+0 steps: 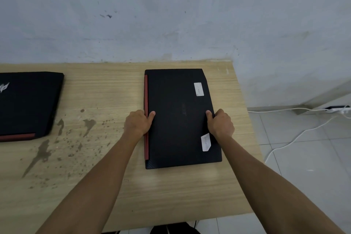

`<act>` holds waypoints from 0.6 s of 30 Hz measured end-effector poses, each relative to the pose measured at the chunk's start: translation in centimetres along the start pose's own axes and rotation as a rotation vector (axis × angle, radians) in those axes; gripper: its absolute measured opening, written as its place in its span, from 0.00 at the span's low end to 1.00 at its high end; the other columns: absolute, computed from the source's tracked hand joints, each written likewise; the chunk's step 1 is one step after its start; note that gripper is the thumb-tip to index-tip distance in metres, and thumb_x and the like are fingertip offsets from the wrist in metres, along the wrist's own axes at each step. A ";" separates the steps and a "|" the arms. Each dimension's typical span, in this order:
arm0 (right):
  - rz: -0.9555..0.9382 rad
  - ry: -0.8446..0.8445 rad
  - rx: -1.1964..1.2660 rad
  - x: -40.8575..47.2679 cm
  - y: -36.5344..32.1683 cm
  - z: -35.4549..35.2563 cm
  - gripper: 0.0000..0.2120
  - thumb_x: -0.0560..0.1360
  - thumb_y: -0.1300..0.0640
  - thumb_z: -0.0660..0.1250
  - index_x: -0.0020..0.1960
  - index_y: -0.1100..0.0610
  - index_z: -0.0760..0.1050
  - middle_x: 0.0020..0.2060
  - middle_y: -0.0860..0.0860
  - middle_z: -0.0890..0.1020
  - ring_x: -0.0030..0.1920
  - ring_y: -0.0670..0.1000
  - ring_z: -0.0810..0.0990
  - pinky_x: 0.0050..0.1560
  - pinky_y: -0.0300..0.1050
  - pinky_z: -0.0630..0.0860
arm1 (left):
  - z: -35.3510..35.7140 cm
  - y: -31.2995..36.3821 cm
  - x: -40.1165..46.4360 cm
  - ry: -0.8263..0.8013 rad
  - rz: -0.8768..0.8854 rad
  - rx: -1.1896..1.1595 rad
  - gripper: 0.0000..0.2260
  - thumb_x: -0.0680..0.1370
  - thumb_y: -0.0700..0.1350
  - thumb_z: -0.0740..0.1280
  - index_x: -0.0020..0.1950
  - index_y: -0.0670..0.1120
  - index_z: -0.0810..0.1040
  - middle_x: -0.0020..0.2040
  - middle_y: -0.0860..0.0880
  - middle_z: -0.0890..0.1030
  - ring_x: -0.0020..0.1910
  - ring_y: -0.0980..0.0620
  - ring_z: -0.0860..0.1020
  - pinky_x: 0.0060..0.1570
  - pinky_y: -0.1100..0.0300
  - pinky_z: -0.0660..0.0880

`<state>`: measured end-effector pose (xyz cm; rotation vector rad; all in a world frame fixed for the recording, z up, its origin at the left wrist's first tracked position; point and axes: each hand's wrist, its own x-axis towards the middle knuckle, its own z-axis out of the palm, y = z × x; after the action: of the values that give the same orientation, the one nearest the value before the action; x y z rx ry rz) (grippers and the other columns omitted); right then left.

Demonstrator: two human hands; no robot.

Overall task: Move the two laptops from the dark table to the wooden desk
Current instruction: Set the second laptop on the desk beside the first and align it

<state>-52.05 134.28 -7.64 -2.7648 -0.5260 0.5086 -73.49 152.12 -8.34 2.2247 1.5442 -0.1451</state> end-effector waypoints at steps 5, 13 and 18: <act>0.034 -0.046 0.019 0.6 0.1 -0.4 0.25 0.81 0.36 0.56 0.57 0.59 0.74 0.49 0.54 0.79 0.47 0.56 0.78 0.46 0.49 0.72 | -0.6 -0.1 0.4 -0.033 -0.017 -0.022 0.27 0.78 0.66 0.57 0.47 0.41 0.77 0.43 0.44 0.80 0.40 0.46 0.77 0.39 0.54 0.73; -0.060 -0.048 0.191 4.3 -3.9 0.1 0.27 0.82 0.38 0.58 0.68 0.60 0.68 0.64 0.58 0.73 0.62 0.61 0.75 0.59 0.58 0.74 | -1.7 1.2 4.4 -0.002 0.048 -0.365 0.28 0.80 0.60 0.59 0.73 0.42 0.64 0.68 0.42 0.70 0.64 0.42 0.74 0.62 0.47 0.73; -0.055 0.020 0.133 7.5 -7.5 1.3 0.31 0.82 0.38 0.56 0.72 0.63 0.63 0.67 0.60 0.69 0.66 0.63 0.70 0.60 0.59 0.72 | -0.2 2.6 6.4 0.065 0.044 -0.312 0.30 0.81 0.60 0.57 0.75 0.42 0.62 0.68 0.39 0.66 0.64 0.38 0.71 0.63 0.44 0.71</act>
<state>-48.26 144.27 -8.50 -2.6192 -0.5414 0.4847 -68.71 157.05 -9.45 2.0307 1.4376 0.1722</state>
